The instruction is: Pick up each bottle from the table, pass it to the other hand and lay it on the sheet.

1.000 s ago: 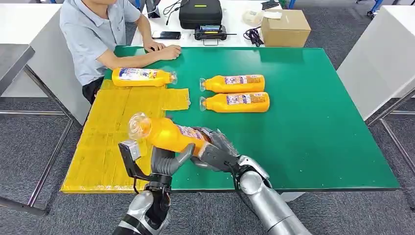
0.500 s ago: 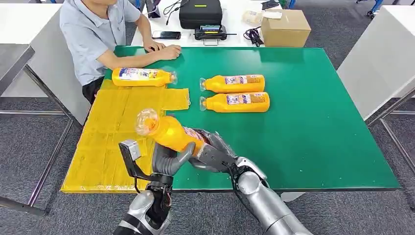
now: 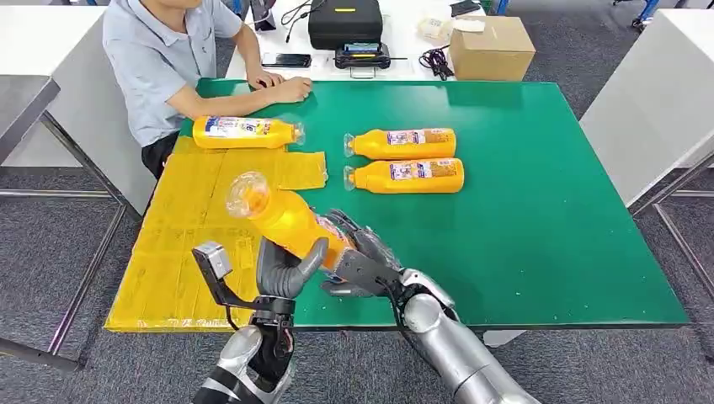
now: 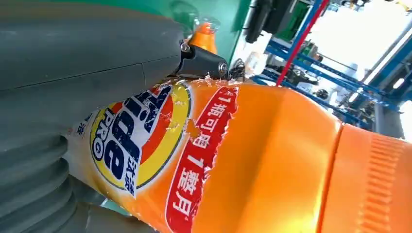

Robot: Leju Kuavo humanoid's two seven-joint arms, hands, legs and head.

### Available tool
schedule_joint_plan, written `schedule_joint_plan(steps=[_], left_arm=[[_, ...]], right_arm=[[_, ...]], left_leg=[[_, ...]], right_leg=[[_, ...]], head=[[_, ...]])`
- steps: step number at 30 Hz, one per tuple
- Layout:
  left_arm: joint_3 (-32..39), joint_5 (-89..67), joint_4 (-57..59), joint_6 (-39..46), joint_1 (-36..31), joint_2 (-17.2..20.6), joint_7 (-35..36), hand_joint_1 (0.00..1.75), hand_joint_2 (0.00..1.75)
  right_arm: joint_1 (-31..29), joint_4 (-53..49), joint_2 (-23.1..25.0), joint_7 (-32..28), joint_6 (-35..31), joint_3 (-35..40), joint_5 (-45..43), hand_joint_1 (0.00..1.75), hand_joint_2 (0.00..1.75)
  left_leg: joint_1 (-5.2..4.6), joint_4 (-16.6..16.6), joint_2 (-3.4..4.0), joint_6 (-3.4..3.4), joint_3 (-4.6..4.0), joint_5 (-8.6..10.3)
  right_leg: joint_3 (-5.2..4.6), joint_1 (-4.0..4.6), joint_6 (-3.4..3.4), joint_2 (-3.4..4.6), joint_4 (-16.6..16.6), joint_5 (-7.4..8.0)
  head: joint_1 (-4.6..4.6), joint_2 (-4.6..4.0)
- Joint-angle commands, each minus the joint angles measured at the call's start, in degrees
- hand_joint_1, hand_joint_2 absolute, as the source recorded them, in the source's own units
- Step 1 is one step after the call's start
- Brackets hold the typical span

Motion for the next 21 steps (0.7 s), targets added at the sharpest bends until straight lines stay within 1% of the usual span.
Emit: schedule_joint_plan(steps=[1, 7, 13, 16, 18, 19, 21], left_arm=[[-1.29, 0.09, -0.96, -0.15, -1.70, 1.84, 0.19, 1.75, 1.75], [-1.55, -0.07, -0.86, 0.02, -1.61, 2.01, 0.72, 1.75, 1.75], [-1.55, -0.07, -0.86, 0.02, -1.61, 2.01, 0.72, 1.75, 1.75], [-1.77, -2.64, -0.49, 2.88, -2.08, 2.35, 0.30, 1.75, 1.75], [-3.95, -13.51, 0.66, 10.08, -3.33, 3.85, -1.57, 1.75, 1.75], [-6.19, -23.35, 2.29, 15.50, -4.43, 5.07, -0.42, 1.75, 1.75], [-4.59, -42.60, 5.81, 21.16, -4.94, 5.49, 4.75, 1.75, 1.75]], right_arm=[[-2.60, 5.66, 0.52, 0.25, -0.38, 0.92, 0.03, 0.00, 1.75], [-1.85, 5.39, 0.31, 0.23, -0.64, 0.45, -0.04, 0.00, 1.75], [-1.85, 5.39, 0.31, 0.23, -0.64, 0.45, -0.04, 0.00, 1.75], [-1.28, 5.40, 0.13, 0.12, -1.07, -0.44, -0.19, 0.00, 1.75], [0.03, 4.44, -0.42, -0.16, -1.81, -1.74, -0.37, 0.00, 1.75], [0.66, 3.75, -0.95, -0.40, -1.97, -2.16, -0.24, 0.00, 1.75], [2.14, 2.42, -1.88, -1.27, -2.07, -3.76, 0.48, 0.00, 1.75]], left_leg=[[0.10, 0.00, 0.10, -0.15, 0.20, -0.09], [0.04, -0.02, 0.03, -0.08, 0.10, -0.03], [0.10, 0.01, 0.09, -0.16, 0.23, -0.10], [0.07, -0.01, 0.03, -0.11, 0.12, -0.05], [0.09, -0.03, 0.00, -0.13, 0.18, -0.05], [0.10, -0.03, -0.03, -0.15, 0.23, -0.07], [0.06, -0.06, -0.15, -0.10, 0.17, 0.00]], right_leg=[[0.19, 0.11, -0.18, 0.06, -0.02, -0.06], [0.08, 0.04, -0.09, 0.01, -0.02, -0.02], [0.22, 0.12, -0.19, 0.04, -0.03, -0.07], [0.11, 0.08, -0.13, 0.00, -0.02, -0.04], [0.19, 0.10, -0.15, -0.04, -0.06, -0.05], [0.25, 0.11, -0.18, -0.07, -0.06, -0.07], [0.20, 0.07, -0.12, -0.19, -0.08, -0.06]], head=[[0.00, 0.00], [0.00, 0.00], [0.00, 0.00], [0.00, 0.00], [0.00, 0.00], [0.02, 0.00], [0.02, 0.00]])
